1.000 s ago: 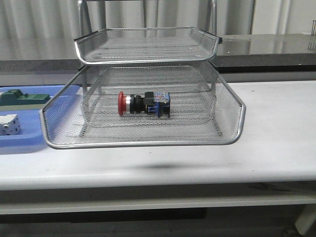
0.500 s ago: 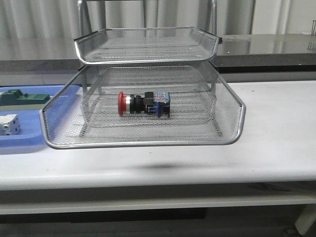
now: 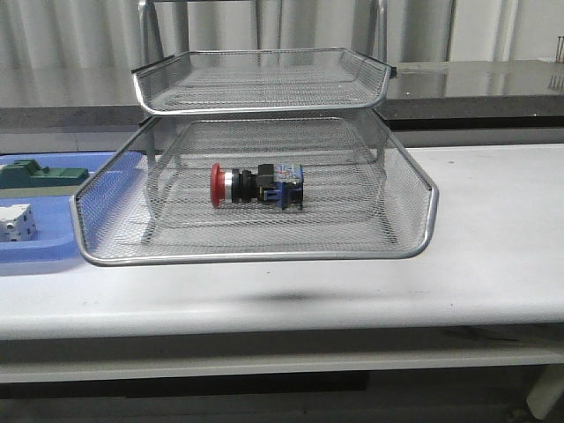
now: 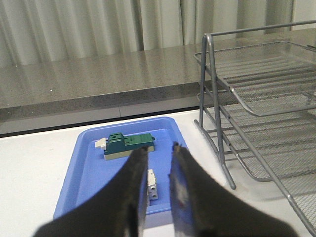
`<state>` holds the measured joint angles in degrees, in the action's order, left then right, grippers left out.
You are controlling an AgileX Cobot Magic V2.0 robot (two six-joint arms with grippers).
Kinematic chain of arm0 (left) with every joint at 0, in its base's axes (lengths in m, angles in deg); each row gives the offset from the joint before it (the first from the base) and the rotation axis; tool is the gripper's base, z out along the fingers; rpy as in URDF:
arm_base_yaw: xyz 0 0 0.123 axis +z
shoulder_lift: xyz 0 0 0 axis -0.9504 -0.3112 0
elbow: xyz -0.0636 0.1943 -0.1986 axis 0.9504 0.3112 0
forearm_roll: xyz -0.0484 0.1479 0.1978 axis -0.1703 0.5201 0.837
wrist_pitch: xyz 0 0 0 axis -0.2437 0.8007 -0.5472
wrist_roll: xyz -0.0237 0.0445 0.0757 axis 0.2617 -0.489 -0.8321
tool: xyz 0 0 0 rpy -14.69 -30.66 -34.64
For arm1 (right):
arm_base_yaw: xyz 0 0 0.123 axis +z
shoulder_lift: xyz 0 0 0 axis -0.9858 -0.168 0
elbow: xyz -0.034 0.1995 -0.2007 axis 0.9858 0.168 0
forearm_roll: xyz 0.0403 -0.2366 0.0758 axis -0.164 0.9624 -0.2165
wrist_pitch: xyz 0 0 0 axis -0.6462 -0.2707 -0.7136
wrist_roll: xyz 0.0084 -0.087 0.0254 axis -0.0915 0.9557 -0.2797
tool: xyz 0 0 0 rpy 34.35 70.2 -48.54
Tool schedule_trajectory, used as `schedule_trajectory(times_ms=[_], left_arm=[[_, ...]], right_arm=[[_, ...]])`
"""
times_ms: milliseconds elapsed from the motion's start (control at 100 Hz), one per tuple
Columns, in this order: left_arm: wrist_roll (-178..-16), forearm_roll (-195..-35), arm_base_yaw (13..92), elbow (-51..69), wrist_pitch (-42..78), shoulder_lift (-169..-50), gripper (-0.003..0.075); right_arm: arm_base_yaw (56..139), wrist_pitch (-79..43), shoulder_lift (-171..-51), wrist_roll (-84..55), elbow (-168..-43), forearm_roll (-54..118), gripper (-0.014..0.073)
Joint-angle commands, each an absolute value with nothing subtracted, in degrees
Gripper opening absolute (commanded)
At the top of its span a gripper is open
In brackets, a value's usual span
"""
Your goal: Place button on rack with both arms
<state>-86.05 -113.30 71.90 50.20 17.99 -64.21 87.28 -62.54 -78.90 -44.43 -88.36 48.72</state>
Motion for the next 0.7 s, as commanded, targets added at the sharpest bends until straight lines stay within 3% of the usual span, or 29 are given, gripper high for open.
schedule_trajectory(times_ms=[0,690], left_arm=[[-85.5,-114.4,71.9,48.6,13.5,-64.7,-0.0021],[-85.5,-114.4,71.9,48.6,13.5,-64.7,-0.0021]], right_arm=[[87.0,-59.0,-79.2,-44.1,-90.2,49.4,-0.0069],[87.0,-56.3,-79.4,-44.1,-90.2,47.4,-0.0069]])
